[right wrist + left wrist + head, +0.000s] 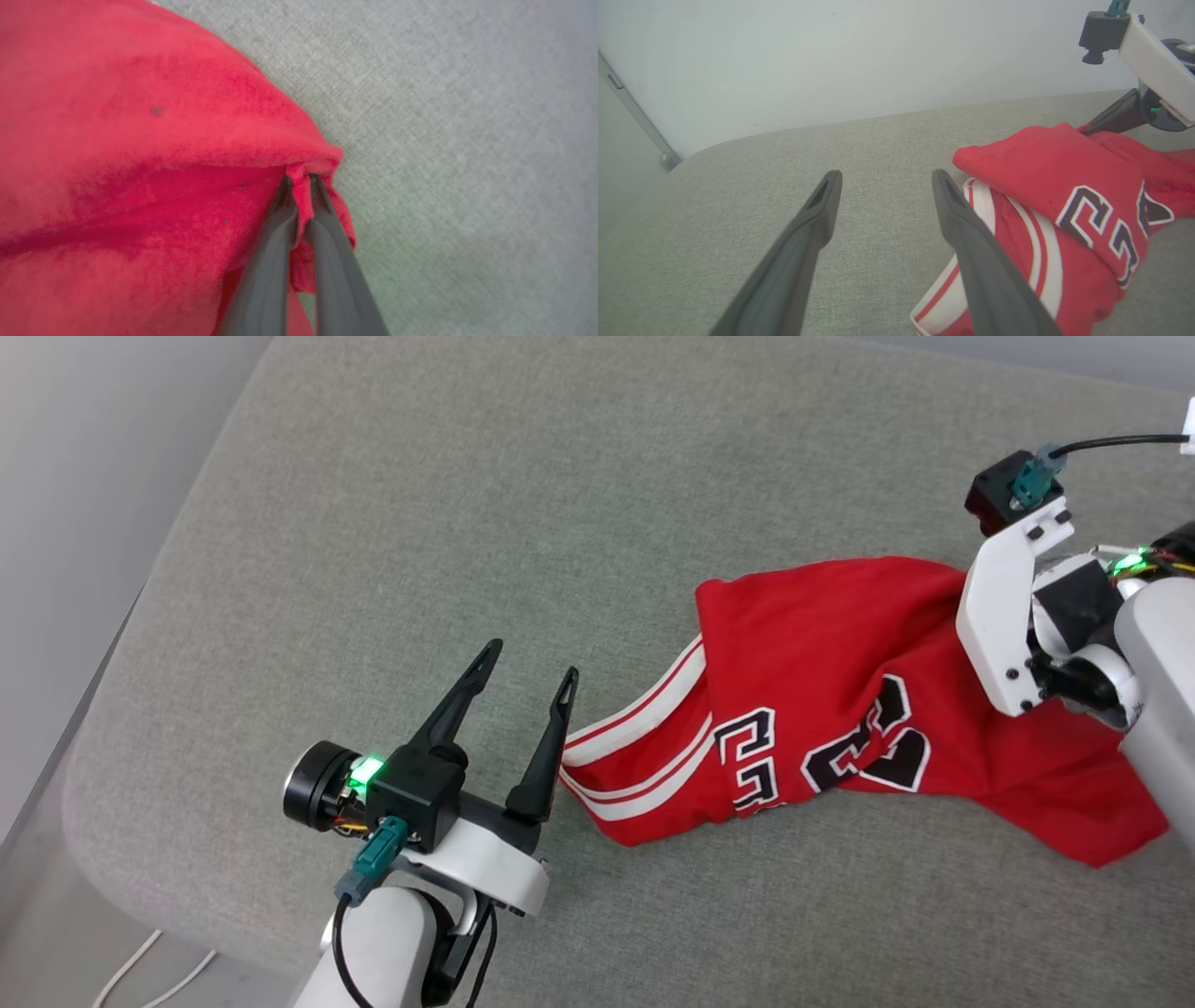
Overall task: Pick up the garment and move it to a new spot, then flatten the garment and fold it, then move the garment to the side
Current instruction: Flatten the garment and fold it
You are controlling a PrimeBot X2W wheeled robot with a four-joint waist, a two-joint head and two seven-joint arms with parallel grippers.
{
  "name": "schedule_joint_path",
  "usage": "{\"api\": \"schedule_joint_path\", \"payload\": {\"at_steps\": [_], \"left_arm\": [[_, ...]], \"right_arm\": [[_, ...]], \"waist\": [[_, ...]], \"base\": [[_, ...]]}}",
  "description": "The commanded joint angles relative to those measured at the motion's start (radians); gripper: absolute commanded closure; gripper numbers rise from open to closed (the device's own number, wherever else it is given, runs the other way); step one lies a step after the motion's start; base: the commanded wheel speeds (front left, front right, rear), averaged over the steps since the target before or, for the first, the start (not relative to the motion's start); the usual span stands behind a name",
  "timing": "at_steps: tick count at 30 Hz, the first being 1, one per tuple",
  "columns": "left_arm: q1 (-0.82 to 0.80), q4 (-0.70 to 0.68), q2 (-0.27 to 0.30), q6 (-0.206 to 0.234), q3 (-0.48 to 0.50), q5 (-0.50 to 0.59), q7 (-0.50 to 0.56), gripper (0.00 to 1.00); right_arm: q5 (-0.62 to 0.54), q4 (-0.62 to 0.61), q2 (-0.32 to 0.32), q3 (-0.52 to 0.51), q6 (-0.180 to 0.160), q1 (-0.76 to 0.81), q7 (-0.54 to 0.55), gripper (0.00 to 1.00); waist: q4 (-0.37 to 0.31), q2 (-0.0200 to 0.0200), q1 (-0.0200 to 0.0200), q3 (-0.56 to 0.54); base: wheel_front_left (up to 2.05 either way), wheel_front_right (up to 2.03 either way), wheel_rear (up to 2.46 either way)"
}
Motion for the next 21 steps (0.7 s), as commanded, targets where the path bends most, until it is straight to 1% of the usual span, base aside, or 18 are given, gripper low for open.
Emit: {"api": "schedule_joint_path", "payload": {"at_steps": [1,3,8,9,10,12,15,17,19,21], "left_arm": [[0.011,0.005,0.0,-0.006,0.011,0.006,-0.003,0.0],[0.018,0.009,0.003,-0.006,0.019,0.01,-0.003,0.0],[0.048,0.015,0.011,-0.005,0.043,0.014,-0.003,0.0],[0.048,0.015,0.011,-0.005,0.043,0.014,-0.003,0.0],[0.064,0.015,0.015,-0.002,0.054,0.015,-0.003,0.0],[0.072,0.015,0.017,-0.001,0.06,0.015,-0.003,0.0],[0.097,0.016,0.026,0.005,0.081,0.014,-0.003,0.0],[0.113,0.016,0.03,0.009,0.092,0.013,-0.003,0.0],[0.128,0.013,0.032,0.013,0.103,0.013,-0.002,0.0],[0.144,0.012,0.037,0.018,0.115,0.01,-0.003,0.0]], "right_arm": [[0.009,0.009,-0.002,0.008,-0.002,-0.04,-0.045,1.0],[0.017,0.004,0.007,0.018,-0.001,-0.062,-0.093,1.0],[0.036,-0.038,0.002,0.033,-0.001,-0.098,-0.205,1.0],[0.036,-0.038,0.002,0.033,-0.001,-0.098,-0.205,1.0],[0.042,-0.072,-0.015,0.039,-0.002,-0.093,-0.246,1.0],[0.045,-0.095,-0.026,0.039,-0.002,-0.083,-0.264,1.0],[0.058,-0.182,-0.065,0.033,-0.001,-0.023,-0.306,1.0],[0.062,-0.255,-0.107,0.008,-0.002,0.033,-0.322,1.0],[0.057,-0.338,-0.149,-0.031,-0.002,0.118,-0.328,1.0],[0.066,-0.423,-0.174,-0.082,-0.001,0.24,-0.321,1.0]], "waist": [[-0.03,0.0,-0.0001,-0.037],[-0.049,0.0,-0.0001,-0.068],[-0.102,0.0,-0.0001,-0.14],[-0.102,0.0,-0.0001,-0.14],[-0.125,0.0,-0.0001,-0.167],[-0.135,0.0,-0.0001,-0.18],[-0.17,0.0,-0.0001,-0.215],[-0.192,0.0,-0.0001,-0.235],[-0.214,0.0,-0.0001,-0.25],[-0.237,0.0,-0.0001,-0.263]], "base": [[0.0,0.0,0.0],[0.0,0.0,0.0],[0.0,0.0,0.0],[0.0,0.0,0.0],[0.0,0.0,0.0],[0.0,0.0,0.0],[0.0,0.0,0.0],[0.0,0.0,0.0],[0.0,0.0,0.0],[0.0,0.0,0.0]]}}
